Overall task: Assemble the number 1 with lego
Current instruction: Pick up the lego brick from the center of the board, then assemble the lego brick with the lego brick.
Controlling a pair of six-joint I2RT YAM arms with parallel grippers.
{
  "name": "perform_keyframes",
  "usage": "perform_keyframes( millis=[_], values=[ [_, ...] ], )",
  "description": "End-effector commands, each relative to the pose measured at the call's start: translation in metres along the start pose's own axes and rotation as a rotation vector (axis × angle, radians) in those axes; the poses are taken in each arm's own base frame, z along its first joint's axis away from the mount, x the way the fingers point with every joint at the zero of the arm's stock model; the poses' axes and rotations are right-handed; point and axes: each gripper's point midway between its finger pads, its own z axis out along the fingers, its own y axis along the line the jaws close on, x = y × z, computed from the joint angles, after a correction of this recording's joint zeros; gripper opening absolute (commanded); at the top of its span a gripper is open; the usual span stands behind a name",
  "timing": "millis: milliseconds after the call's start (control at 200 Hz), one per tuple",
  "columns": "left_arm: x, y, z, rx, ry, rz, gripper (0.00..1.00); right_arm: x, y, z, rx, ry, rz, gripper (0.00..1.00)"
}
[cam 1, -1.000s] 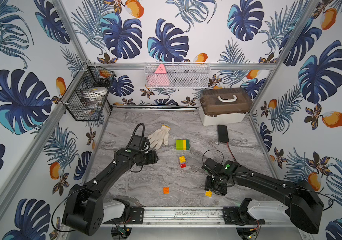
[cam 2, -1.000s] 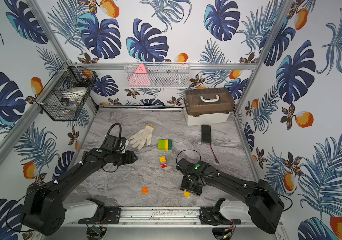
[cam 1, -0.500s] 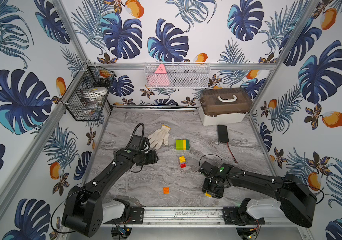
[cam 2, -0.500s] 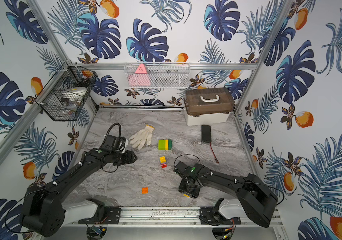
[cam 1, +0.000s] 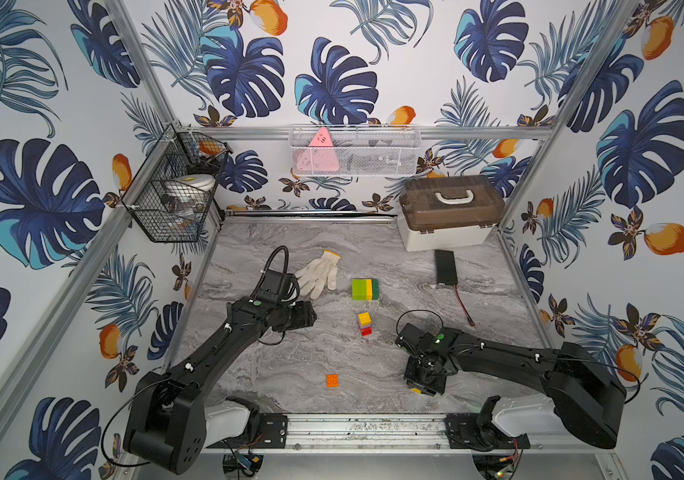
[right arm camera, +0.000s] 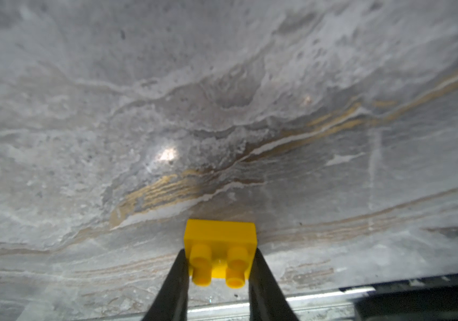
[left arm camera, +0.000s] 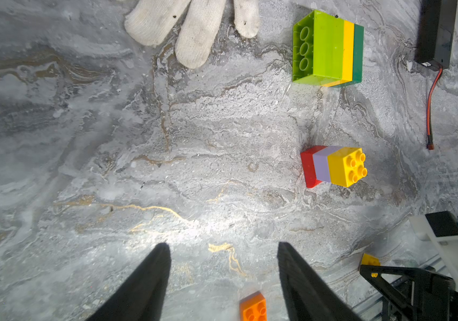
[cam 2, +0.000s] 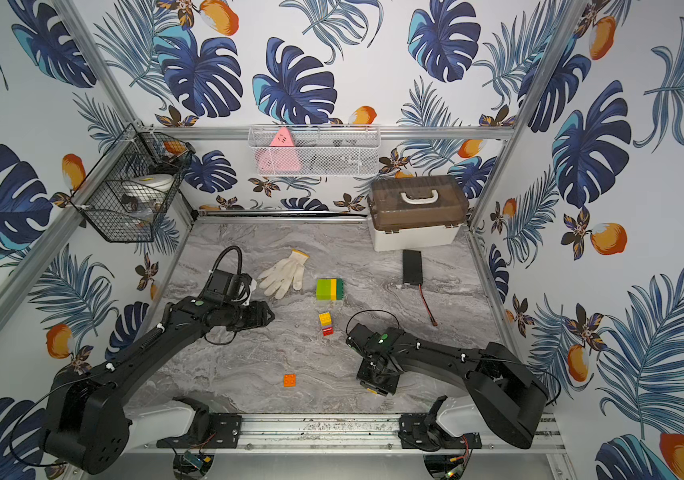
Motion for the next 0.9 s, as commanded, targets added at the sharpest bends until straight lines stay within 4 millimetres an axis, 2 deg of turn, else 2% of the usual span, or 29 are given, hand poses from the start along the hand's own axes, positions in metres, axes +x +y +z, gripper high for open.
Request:
perform_keyframes(
  millis=[0, 215, 245, 365, 600, 896],
  values=[
    [0.002, 0.001, 0.0, -0.001, 0.004, -0.001, 0.67, -0.011, 0.003, -0.014, 0.036, -0.056, -0.058, 0.26],
    [0.003, 0.0, 0.003, 0.005, 0.018, -0.002, 0.67, -0.04, 0.062, -0.066, 0.089, -0.121, -0.416, 0.25],
    [0.003, 0.0, 0.003, 0.005, 0.018, -0.003, 0.67, -0.046, 0.078, -0.077, 0.073, -0.138, -0.474, 0.25],
    [0.003, 0.0, 0.003, 0.004, 0.019, -0.003, 0.67, -0.06, 0.112, -0.094, 0.092, -0.154, -0.677, 0.26],
    [0.005, 0.0, 0.006, 0.007, 0.032, -0.004, 0.67, -0.074, 0.159, -0.09, 0.071, -0.146, -0.893, 0.28],
    [0.006, 0.0, 0.009, 0.01, 0.044, -0.007, 0.67, -0.092, 0.176, -0.081, 0.088, -0.131, -0.935, 0.27]
  ],
)
